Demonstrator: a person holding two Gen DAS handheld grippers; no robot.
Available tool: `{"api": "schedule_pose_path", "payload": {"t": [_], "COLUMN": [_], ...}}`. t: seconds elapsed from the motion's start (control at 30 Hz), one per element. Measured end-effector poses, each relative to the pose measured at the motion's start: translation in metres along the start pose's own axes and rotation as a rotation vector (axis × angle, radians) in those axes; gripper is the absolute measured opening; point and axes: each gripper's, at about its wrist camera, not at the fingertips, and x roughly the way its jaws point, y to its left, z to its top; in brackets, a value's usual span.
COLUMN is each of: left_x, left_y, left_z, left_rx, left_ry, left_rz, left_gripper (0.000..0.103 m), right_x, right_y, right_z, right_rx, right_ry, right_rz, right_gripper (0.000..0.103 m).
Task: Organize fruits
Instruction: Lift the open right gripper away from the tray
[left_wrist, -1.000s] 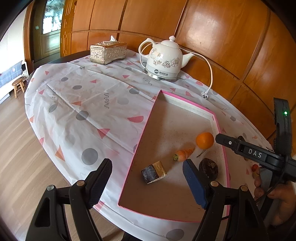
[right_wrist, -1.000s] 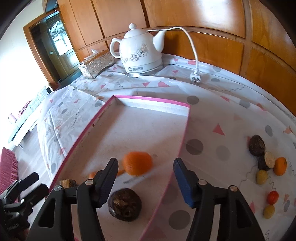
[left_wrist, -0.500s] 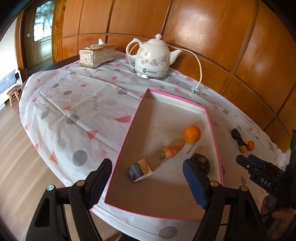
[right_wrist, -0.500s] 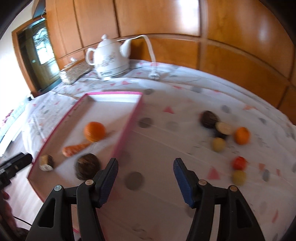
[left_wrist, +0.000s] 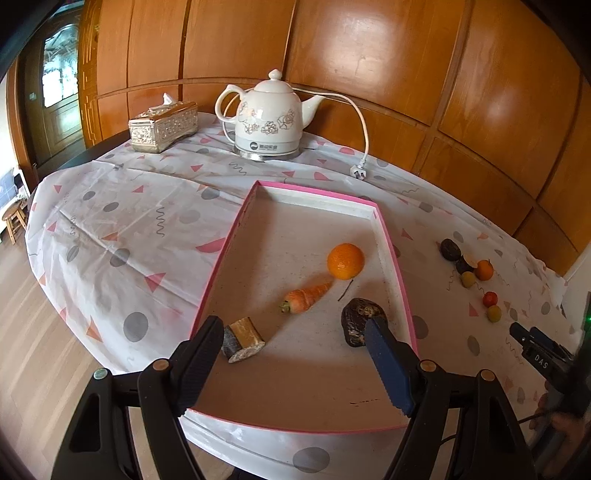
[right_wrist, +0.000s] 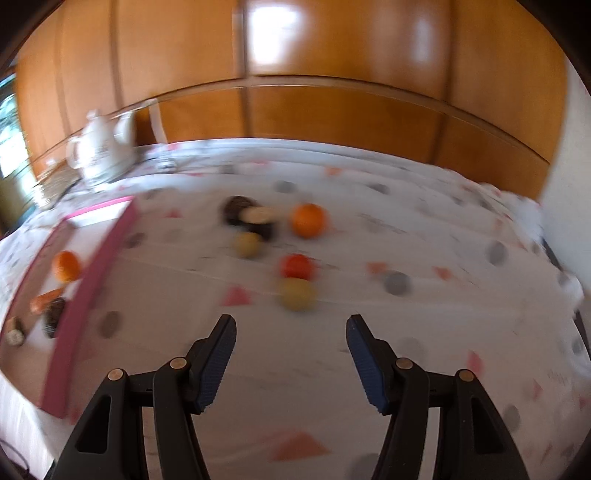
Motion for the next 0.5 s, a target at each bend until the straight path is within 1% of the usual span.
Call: {"api": "schedule_pose_path", "payload": {"t": [0.07, 0.1, 0.3, 0.4, 0.5], "left_x": [0.0, -0.001, 0.0, 0.001, 0.001], "left_y": [-0.005, -0.008, -0.025, -0.039, -0.053], "left_z": [0.0, 0.0, 0.002, 0.004, 0.007], "left_rx": [0.014, 0.025, 0.068, 0.106, 0.156], "left_ry": [0.001, 0.0, 0.001, 0.001, -0.007], "left_rz": [-0.002, -0.003, -0.022, -0.043, -0.058], "left_gripper": [0.079, 0.079, 0.081, 0.081, 0.081], "right_x": [0.001, 0.001, -0.001, 0.003, 0.0], "right_y": [-0.018, -0.027, -0.07, -0.088, -0.102], "right_z": [-0.004, -0.007, -0.022, -0.029, -0.037], "right_rx": [0.048, 0.069, 0.189, 0.226, 0.263], "right_ry": [0.007, 0.013, 0.033, 0.07, 0.07], "right_rz": [-0.055, -0.068, -0.1, -0.124, -0.13], "right_gripper": [0.063, 0.063, 0.063, 0.063, 0.063]}}
